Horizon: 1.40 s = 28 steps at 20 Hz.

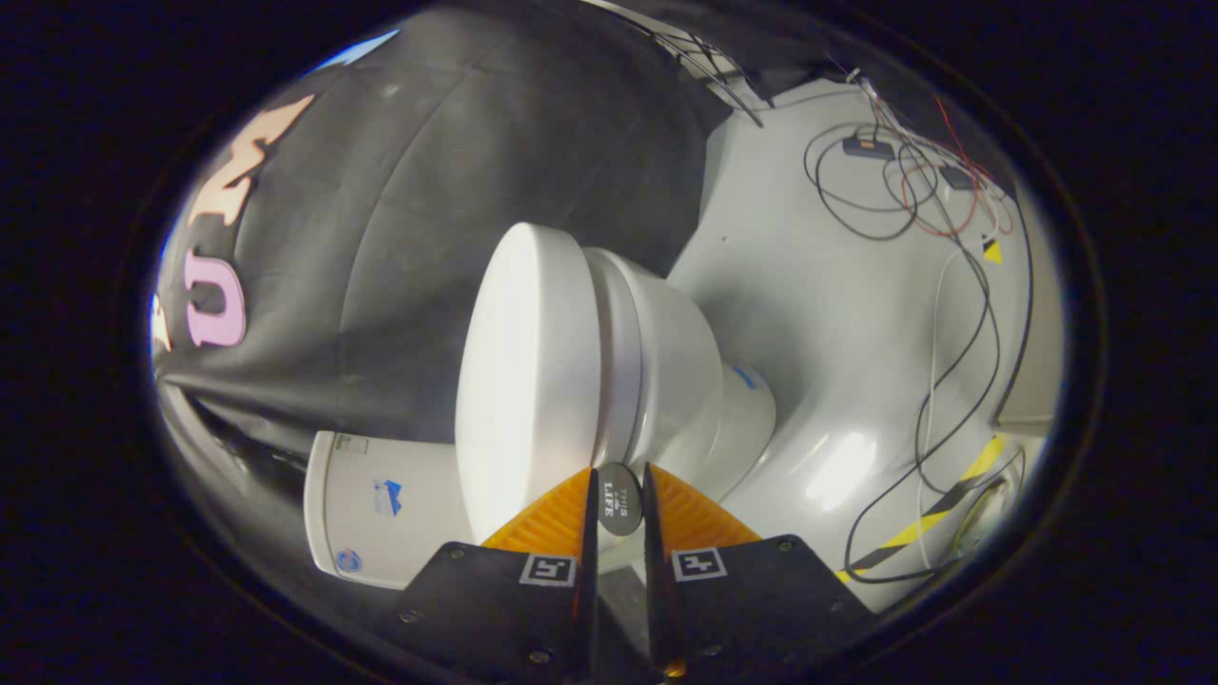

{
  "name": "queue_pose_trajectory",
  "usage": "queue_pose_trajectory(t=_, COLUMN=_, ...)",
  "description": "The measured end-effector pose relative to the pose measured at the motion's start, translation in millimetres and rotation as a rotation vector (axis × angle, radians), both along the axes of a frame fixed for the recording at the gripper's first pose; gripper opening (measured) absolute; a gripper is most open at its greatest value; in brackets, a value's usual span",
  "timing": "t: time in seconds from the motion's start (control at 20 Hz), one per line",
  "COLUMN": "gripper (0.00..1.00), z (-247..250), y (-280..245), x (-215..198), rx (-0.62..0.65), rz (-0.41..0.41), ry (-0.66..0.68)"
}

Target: Open the toilet lid.

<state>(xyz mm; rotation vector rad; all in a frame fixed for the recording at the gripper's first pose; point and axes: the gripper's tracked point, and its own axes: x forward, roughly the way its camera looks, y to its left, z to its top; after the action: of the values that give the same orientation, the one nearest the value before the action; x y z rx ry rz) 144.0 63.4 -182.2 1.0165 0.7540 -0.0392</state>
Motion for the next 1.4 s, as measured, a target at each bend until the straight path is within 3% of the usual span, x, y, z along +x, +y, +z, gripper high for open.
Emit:
queue_pose_trajectory(t=0.25, gripper=0.22, z=6, y=4, x=3, rx=0.069, rz=0.019, ry=-0.049)
queue_pose_trajectory(t=0.3, gripper=0.22, z=-16, y=-2, x=25, rx=0.029, rz=0.009, ry=-0.03)
queue_pose_trajectory(t=0.4, gripper=0.01, z=-20, y=-1, x=22, rx=0.076, rz=0.013, ry=-0.05)
queue_pose_trajectory(t=0.8, gripper=0.01, z=8, y=6, x=-2, rx=0.001, rz=0.006, ry=-0.022)
queue_pose_trajectory(t=1.4, gripper=0.01, z=80, y=34, x=-14, rx=-0.042, rz=0.071, ry=-0.161)
